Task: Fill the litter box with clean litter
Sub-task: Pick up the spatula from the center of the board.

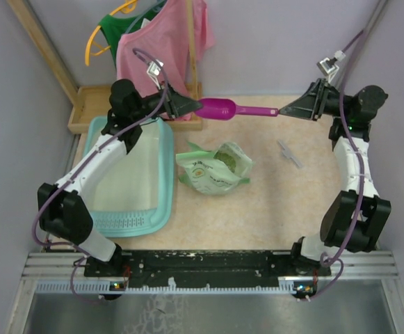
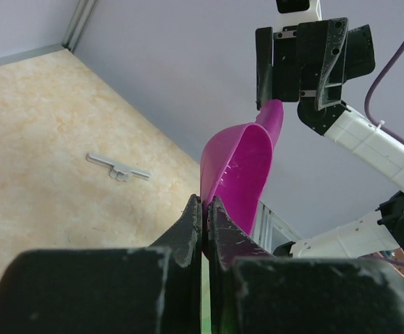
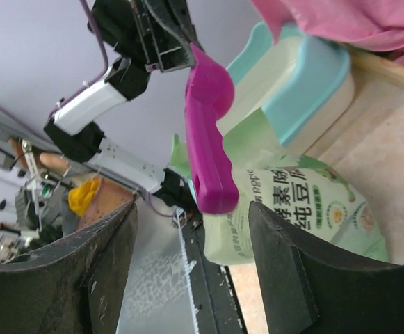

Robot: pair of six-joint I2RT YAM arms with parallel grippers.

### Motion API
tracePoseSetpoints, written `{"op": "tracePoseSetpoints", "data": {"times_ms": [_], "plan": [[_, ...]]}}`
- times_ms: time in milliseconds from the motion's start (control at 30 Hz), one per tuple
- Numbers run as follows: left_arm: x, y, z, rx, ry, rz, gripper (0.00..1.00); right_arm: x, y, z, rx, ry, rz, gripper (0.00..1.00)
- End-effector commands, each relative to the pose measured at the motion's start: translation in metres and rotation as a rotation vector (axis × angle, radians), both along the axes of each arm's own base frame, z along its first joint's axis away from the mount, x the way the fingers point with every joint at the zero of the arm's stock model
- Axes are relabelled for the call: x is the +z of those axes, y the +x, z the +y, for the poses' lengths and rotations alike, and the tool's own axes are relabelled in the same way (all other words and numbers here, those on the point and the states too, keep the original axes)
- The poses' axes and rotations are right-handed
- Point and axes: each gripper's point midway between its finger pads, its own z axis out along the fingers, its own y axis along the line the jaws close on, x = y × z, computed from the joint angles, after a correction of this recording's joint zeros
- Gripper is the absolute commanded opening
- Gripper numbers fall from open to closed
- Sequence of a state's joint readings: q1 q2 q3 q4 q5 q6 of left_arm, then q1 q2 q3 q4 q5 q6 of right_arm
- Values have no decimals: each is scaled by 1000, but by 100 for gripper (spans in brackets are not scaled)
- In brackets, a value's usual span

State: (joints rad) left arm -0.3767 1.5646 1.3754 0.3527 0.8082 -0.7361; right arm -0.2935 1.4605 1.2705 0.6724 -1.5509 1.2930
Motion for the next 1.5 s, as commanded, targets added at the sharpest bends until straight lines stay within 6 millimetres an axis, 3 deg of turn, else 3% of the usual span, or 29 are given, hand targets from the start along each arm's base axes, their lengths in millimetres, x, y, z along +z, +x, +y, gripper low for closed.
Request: {"op": "tracePoseSetpoints", "data": {"times_ms": [0, 633, 1300, 1367, 1467], "plan": [[18, -14, -6, -35, -12, -54, 0, 3, -30, 20, 126, -82, -106, 64], [16, -17, -25, -65, -15, -47, 0, -7, -29, 35, 164, -55, -57, 48], [16, -21, -24, -18, -17, -62, 0, -10, -32, 42, 145, -17, -27, 29], [14, -22, -25, -20, -14, -59, 0, -9, -31, 42, 140, -14, -30, 29], [11, -23, -25, -23, -10, -54, 0, -5, -29, 41, 132, -13, -40, 42]]}}
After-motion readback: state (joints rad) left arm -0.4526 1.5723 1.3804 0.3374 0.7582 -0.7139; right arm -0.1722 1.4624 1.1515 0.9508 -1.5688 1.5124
